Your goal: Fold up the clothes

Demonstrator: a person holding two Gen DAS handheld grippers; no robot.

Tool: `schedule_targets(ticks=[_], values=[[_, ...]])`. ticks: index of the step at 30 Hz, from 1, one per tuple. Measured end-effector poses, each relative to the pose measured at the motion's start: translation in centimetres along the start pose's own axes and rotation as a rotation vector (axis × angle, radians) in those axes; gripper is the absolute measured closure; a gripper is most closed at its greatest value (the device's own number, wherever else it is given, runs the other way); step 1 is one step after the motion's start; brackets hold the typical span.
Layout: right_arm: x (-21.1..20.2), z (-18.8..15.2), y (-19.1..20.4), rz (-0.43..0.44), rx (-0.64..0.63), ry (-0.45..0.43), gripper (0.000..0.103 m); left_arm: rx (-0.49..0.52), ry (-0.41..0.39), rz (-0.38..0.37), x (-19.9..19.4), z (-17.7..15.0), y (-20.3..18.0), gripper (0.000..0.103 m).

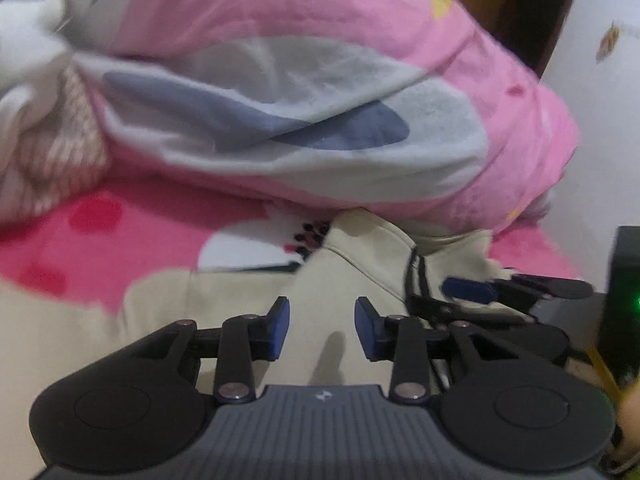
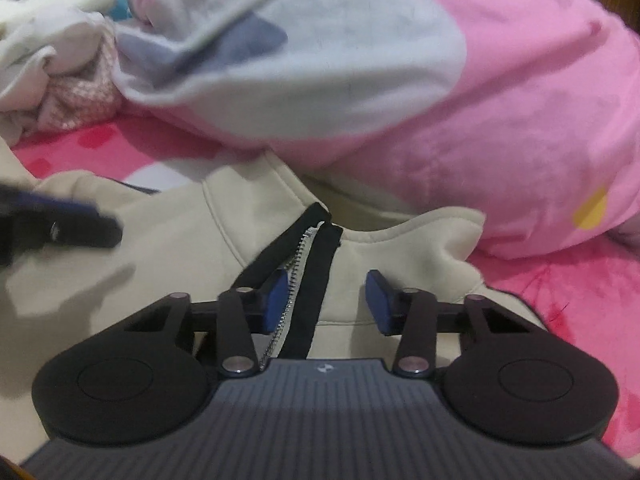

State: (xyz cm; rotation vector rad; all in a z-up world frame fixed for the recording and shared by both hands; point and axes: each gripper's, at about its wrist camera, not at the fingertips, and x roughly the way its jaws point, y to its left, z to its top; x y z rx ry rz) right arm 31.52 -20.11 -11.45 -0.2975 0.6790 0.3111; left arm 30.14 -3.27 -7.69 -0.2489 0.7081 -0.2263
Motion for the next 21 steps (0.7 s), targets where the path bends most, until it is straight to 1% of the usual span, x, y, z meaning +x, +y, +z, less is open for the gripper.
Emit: schedule_targets(ticks=[1,2,4,6,8,9,12,13,17,21], values=[[0.1,-0.2,0.0,0.001,-0.003,-0.004,0.078,0.005,0.002,0.001,0.8,0.4,-0.2,0.067],[0.0,-0.4,0.0,0.000,0.000,-0.011,0.082,0.008,0.001,0.000,1.5,0.5,-0.4,0.067],[-0.6,-0.6,-0.3,-0.010,0.023,-0.038,0.087,0.008,-0.004,-0.005,2.9,0.5,-0.7,0.067],[-1.7,-0.8,-0.9,-0.021,0.062,-0.085,0.088,-0.003,-0.001,-0.011,3.8,0.0,-0.7,0.067],[-3.1,-1.1,-1.9,-0.007,0.128,-0.144,0.089,0.002,-0.005,-0.014,4.5,-0.8,-0.6,0.067],[-3.9,-1.1,-2.5,0.015,0.166,-0.179,0.089,0.004,-0.010,-0.017,4.6,-1.0,-0.6,0.066],[-5.8,-1.2,-3.6,0.132,0.251,-0.281,0.089,-0.017,-0.019,-0.039,4.6,-1.1,-0.3,0.064],[-5.8,-1.1,-3.7,0.157,0.259,-0.291,0.089,-0.032,-0.022,-0.053,4.7,-1.2,0.0,0.063],[-4.3,-0.6,-3.1,0.200,0.242,-0.267,0.089,-0.084,-0.034,-0.102,4.7,-1.3,1.1,0.062],[-2.0,-1.2,-3.1,0.229,0.242,-0.202,0.089,-0.107,-0.041,-0.136,4.9,-1.5,1.6,0.062]])
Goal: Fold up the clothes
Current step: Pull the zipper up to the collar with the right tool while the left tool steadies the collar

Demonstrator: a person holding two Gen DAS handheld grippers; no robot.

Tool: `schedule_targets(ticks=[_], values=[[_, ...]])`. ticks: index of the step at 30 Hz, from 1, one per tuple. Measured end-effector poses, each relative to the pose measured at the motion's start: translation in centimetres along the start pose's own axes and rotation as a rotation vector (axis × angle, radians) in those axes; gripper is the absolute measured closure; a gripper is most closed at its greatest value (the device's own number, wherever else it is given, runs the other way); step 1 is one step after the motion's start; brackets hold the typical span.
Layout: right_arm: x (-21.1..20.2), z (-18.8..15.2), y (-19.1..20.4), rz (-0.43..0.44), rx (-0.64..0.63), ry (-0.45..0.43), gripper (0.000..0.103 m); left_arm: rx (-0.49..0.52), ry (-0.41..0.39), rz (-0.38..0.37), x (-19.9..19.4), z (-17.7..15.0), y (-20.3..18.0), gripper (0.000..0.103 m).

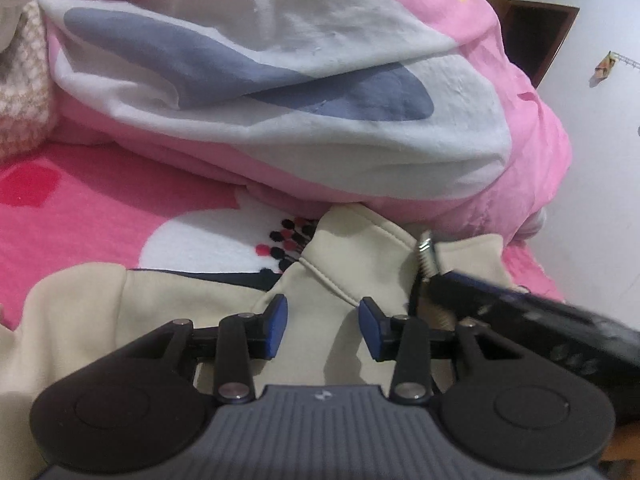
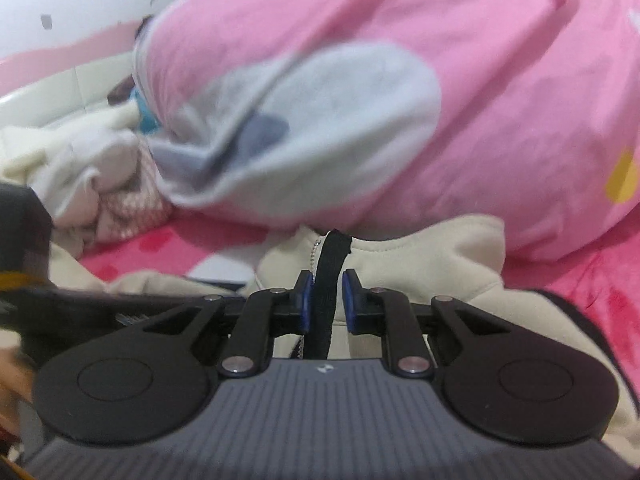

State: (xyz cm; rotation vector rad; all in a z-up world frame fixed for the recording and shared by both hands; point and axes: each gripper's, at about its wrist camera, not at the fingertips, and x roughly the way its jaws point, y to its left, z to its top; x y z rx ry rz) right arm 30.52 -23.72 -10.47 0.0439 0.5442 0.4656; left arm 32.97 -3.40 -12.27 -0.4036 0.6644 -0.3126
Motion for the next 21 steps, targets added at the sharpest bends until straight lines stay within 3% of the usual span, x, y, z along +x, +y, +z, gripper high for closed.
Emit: schedule_targets(ticks=[5,11,14,19,21], values=[[1.0,-0.3,-1.0,0.020,0.023,0.025,0.089,-0.022,-0.007,-0.031,0.0,-0.1,0.5,0.061],[3.0,0.1,-2.0,0.044,0.081,0.083,0.086,-0.019,-0.022,-0.085,-0.6,-0.2,0.5,0.052],[3.9,0.6,-3.5,0.091,0.198,0.119,0.083,-0.014,-0.028,-0.124,-1.0,-0.3,0.4,0.045],[5.0,1.4,-7.1,0.176,0.463,0.198,0.082,0.026,-0.027,-0.182,-1.2,-0.4,-0.5,0.042],[5.5,1.6,-7.7,0.188,0.516,0.228,0.082,0.037,-0.021,-0.190,-1.2,-0.5,-0.8,0.041]])
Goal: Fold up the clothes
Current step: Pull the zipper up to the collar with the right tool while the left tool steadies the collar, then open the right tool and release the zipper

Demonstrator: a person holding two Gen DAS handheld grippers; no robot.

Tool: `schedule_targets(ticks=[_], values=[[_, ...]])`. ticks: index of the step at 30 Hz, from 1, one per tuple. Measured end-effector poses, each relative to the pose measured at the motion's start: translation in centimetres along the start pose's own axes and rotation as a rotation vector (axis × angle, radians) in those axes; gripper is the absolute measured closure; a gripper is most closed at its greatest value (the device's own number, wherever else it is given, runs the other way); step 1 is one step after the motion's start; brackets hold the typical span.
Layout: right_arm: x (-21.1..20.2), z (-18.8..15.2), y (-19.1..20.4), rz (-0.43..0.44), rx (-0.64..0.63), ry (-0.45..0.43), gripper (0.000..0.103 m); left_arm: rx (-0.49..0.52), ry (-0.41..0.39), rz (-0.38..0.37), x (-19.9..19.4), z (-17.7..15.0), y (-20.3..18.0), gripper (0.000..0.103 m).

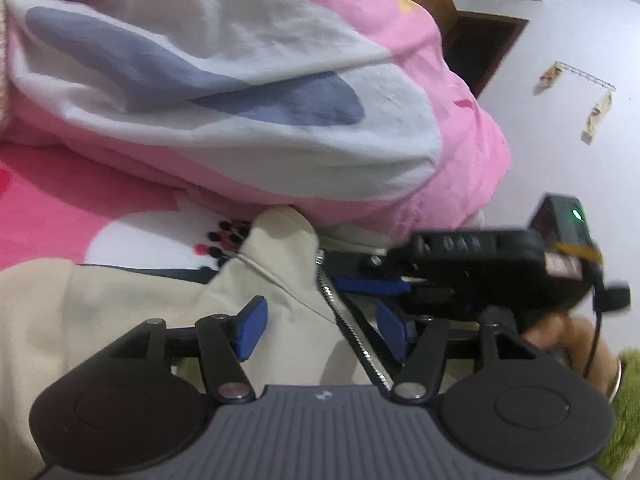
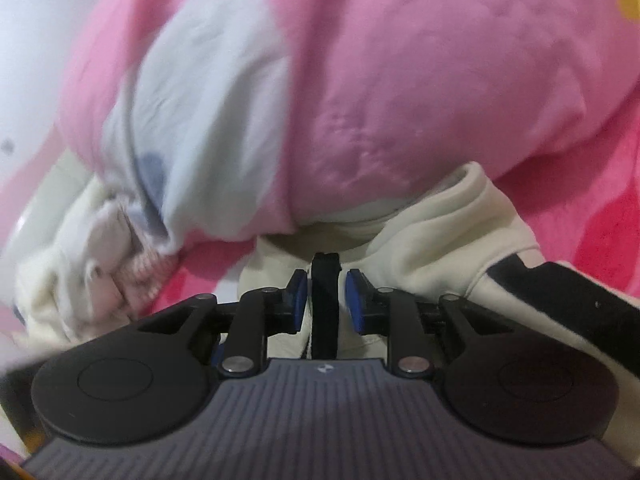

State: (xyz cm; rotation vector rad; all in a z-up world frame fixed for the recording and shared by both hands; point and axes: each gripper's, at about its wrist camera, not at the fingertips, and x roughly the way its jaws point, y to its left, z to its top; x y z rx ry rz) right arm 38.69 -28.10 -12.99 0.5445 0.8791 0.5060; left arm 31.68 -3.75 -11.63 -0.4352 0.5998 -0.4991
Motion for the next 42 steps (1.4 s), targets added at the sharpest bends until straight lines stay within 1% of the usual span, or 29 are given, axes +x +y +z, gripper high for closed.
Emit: schedule_targets(ticks=[2,5,7,9,11,13,15,16,18,20,23,24,26,28,30,31,34,35,36,37,38,39,40,41,42], values=[[0.1,0.2,0.1,-0.004,0.011,0.015,0.081,0.007,0.004,-0.006,0.0,-0.1,-0.2,0.041],[0.1,0.3,0.4,-0.015,0.006,0.022,0.079,0.002,0.020,0.003,0.3,-0.3,-0.1,0.041],[-0.2,0.2,1.1,-0.037,-0.022,0.012,0.073,0.003,0.038,0.019,0.5,-0.4,0.0,0.041],[-1.2,0.1,2.3,-0.075,-0.081,-0.017,0.071,0.008,0.039,0.023,0.6,-0.5,-0.1,0.040],[-3.2,-0.2,3.8,-0.103,-0.149,-0.065,0.070,0.007,0.041,0.023,0.7,-0.5,0.0,0.040],[-6.1,-0.9,5.4,-0.113,-0.214,-0.114,0.070,0.004,0.042,0.023,0.8,-0.5,0.1,0.040],[-9.2,-2.3,6.9,-0.118,-0.284,-0.113,0.070,0.002,0.043,0.023,0.8,-0.5,0.1,0.040],[-10.5,-3.2,7.6,-0.129,-0.323,-0.093,0.070,0.002,0.042,0.023,0.8,-0.5,0.1,0.040],[-12.3,-5.6,8.7,-0.172,-0.398,-0.018,0.070,0.000,0.042,0.023,0.8,-0.5,0.1,0.040],[-13.5,-8.7,8.6,-0.207,-0.440,0.063,0.071,-0.002,0.040,0.021,0.8,-0.5,0.0,0.040],[-12.3,-13.6,8.8,-0.243,-0.506,0.160,0.074,-0.005,0.039,0.019,0.8,-0.4,0.0,0.039],[-11.6,-15.3,8.7,-0.244,-0.524,0.176,0.078,-0.006,0.038,0.018,0.8,-0.4,0.0,0.039],[-10.7,-18.1,8.9,-0.251,-0.573,0.198,0.077,-0.008,0.037,0.016,0.8,-0.4,0.0,0.039],[-11.2,-18.7,10.2,-0.278,-0.660,0.184,0.079,-0.002,0.035,0.018,0.5,-0.4,-0.1,0.037],[-12.3,-18.2,11.3,-0.280,-0.728,0.165,0.079,0.010,0.033,0.019,0.1,-0.4,-0.2,0.031],[-12.8,-17.3,11.5,-0.289,-0.740,0.140,0.079,0.022,0.030,0.019,0.0,-0.4,-0.5,0.031],[-14.3,-13.1,10.7,-0.357,-0.712,0.017,0.078,0.073,0.027,0.014,-0.6,-0.7,-1.3,0.027],[-14.5,-11.5,10.2,-0.385,-0.692,-0.023,0.077,0.093,0.026,0.012,-0.8,-0.8,-1.6,0.025],[-14.3,-9.9,9.2,-0.421,-0.667,-0.057,0.075,0.112,0.028,0.016,-0.8,-0.9,-2.0,0.022],[-13.9,-8.3,8.1,-0.459,-0.646,-0.085,0.071,0.132,0.032,0.024,-0.8,-1.0,-2.3,0.021],[-13.4,-6.9,6.8,-0.494,-0.627,-0.098,0.068,0.152,0.036,0.032,-0.7,-1.2,-2.6,0.021],[-12.6,-5.5,5.4,-0.526,-0.610,-0.096,0.061,0.162,0.045,0.042,-0.5,-1.3,-2.8,0.021],[-11.7,-4.2,4.1,-0.551,-0.595,-0.093,0.057,0.166,0.058,0.052,-0.3,-1.3,-2.8,0.021],[-10.6,-3.2,2.9,-0.557,-0.579,-0.080,0.055,0.167,0.065,0.057,-0.2,-1.4,-2.8,0.021],[-9.7,-2.3,1.8,-0.551,-0.558,-0.061,0.051,0.165,0.068,0.058,-0.1,-1.4,-2.8,0.021]])
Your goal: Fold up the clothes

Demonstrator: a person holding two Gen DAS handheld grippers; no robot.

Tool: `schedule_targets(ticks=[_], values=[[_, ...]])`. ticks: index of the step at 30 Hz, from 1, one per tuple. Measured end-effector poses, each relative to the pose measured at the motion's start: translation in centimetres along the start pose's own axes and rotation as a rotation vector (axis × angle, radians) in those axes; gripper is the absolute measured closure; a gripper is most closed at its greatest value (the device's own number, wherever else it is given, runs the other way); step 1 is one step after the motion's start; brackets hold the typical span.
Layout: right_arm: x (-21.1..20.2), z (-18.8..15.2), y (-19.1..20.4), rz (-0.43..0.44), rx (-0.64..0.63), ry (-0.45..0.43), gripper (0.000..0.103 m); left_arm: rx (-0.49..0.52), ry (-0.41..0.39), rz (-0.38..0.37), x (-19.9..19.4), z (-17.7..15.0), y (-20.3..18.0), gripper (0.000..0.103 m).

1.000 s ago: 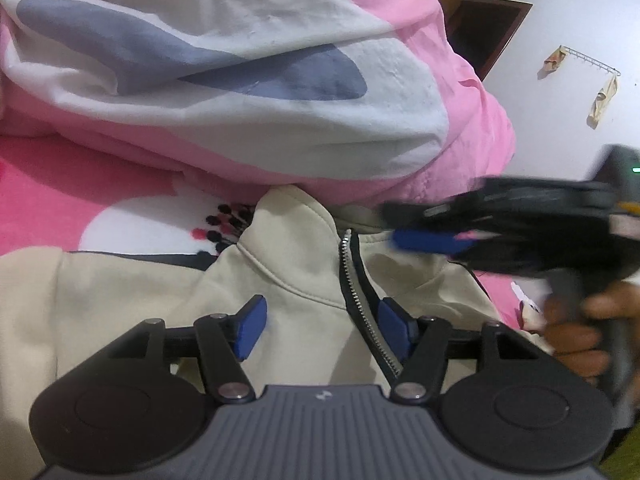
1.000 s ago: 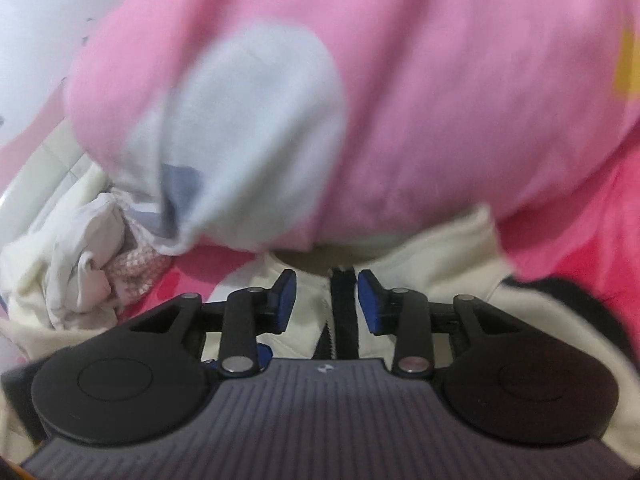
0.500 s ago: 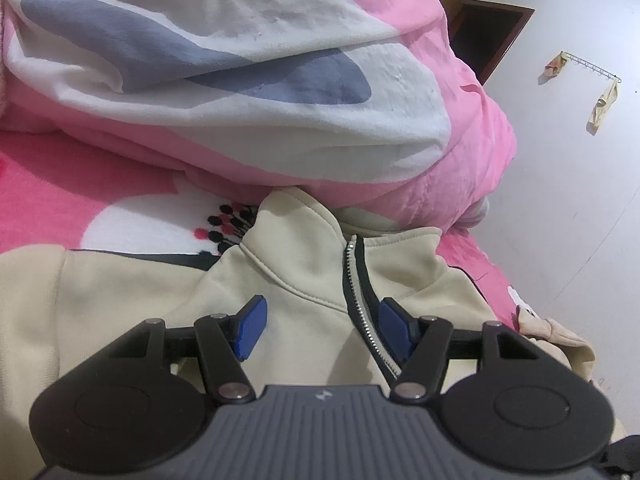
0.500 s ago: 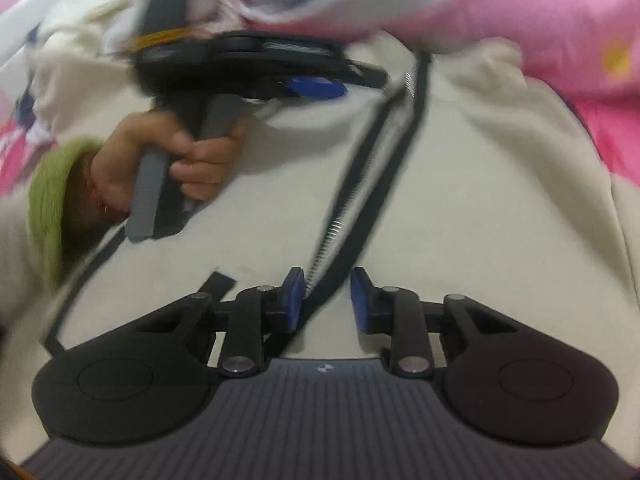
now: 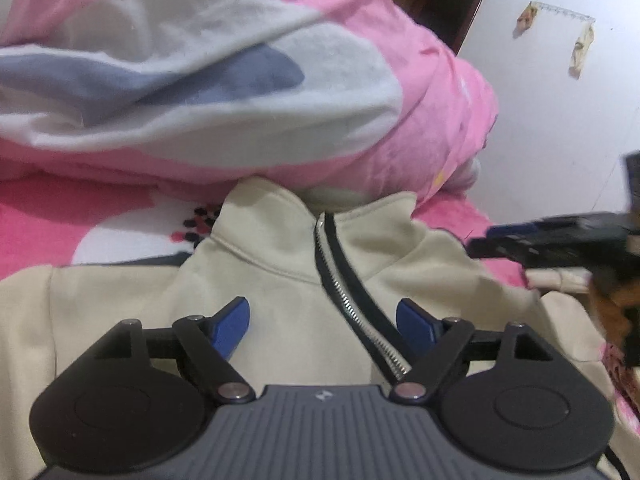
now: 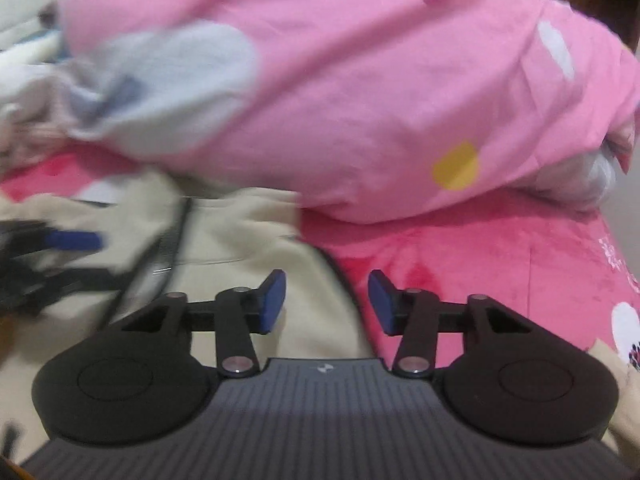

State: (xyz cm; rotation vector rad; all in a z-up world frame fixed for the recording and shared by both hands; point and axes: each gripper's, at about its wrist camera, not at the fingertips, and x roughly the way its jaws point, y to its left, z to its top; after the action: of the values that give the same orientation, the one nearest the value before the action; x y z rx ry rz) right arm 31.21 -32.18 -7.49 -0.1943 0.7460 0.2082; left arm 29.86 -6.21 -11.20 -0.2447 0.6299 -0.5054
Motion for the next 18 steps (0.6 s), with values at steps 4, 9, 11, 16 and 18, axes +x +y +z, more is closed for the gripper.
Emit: schedule_targets(ticks=[4,9,11,16,18], values=[[4.3,0.3,-1.9,0.086,0.081,0.083,0.074,0.009,0.004,0.007,0.0,-0.1,0.0,0.021],[3.6,0.1,-0.4,-0.031,0.064,0.009,0.095,0.033,0.010,0.026,0.1,-0.2,-0.5,0.021],[4.0,-0.2,0.4,-0.065,0.024,0.003,0.095,0.041,0.013,0.032,0.2,-0.3,-0.6,0.021],[7.2,-1.5,0.6,-0.145,-0.039,0.032,0.079,0.033,0.011,0.026,0.2,-0.3,-0.4,0.021],[6.5,-1.1,0.4,-0.179,-0.033,0.031,0.072,0.030,0.011,0.023,0.2,-0.3,-0.4,0.021]])
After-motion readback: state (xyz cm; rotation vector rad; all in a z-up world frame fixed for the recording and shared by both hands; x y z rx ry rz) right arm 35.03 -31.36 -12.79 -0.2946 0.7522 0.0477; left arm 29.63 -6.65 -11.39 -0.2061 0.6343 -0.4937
